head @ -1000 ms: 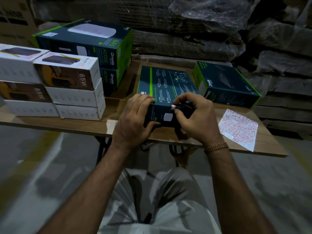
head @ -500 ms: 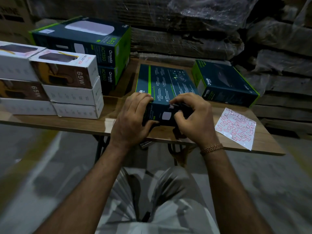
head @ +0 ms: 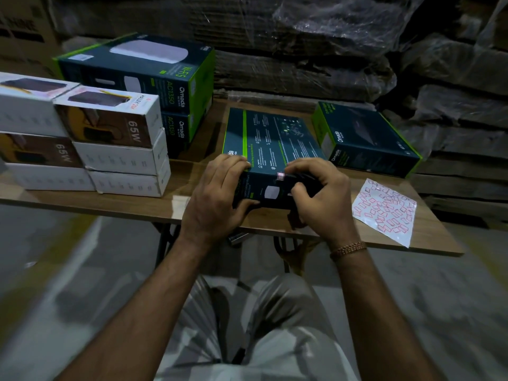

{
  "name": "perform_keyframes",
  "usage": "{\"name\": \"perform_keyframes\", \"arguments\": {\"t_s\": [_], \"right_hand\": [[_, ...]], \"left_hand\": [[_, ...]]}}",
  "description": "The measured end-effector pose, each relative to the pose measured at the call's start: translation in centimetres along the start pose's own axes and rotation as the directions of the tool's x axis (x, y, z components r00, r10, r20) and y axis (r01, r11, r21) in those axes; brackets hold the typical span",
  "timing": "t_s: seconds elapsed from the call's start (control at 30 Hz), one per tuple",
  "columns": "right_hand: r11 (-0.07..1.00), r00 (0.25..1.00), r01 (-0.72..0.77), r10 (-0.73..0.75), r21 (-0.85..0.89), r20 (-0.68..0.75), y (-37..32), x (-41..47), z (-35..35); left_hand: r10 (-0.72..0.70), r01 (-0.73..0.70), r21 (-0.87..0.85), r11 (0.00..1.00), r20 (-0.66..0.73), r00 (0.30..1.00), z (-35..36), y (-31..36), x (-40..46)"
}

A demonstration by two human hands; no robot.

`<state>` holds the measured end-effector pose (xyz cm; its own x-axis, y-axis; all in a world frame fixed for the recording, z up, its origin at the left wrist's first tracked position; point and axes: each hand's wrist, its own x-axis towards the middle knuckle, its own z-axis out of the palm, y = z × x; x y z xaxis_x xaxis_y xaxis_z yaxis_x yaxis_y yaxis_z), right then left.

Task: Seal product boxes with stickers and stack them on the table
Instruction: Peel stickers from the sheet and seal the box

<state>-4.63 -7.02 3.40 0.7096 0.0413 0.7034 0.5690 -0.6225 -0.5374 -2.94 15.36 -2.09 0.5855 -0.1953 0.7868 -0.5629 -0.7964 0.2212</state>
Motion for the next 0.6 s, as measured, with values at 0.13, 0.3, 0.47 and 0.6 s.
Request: {"name": "perform_keyframes", "arguments": {"t_s": [0.13,0.3,0.47,0.6], "right_hand": [[0.999,1.000,0.005,-0.004,-0.041,0.021,-0.44,-0.06,0.50],[0.998,0.998,-0.057,0.058,-0.030,0.024,-0.05,0.10,0.27],[0.998,0.999,-0.013,0.015,-0.054,0.044,-0.87,-0.04,0.62],[0.995,0.994,-0.095,0.096,-0.009,0.061,-0.80,0.15,0.61]], "left_hand": [[-0.002,0.002,-0.007,1.000,-0.004,1.000,-0.09,-0.03,0.03],[0.004,-0.004,-0.003,1.000,-0.003,1.000,-0.09,0.14,0.07],[-0.008,0.008,-0.010,1.000,-0.001,1.000,-0.08,0.02,-0.03],[0.000,0.000,-0.006,1.000,-0.004,1.000,0.01,-0.08,0.01]]}}
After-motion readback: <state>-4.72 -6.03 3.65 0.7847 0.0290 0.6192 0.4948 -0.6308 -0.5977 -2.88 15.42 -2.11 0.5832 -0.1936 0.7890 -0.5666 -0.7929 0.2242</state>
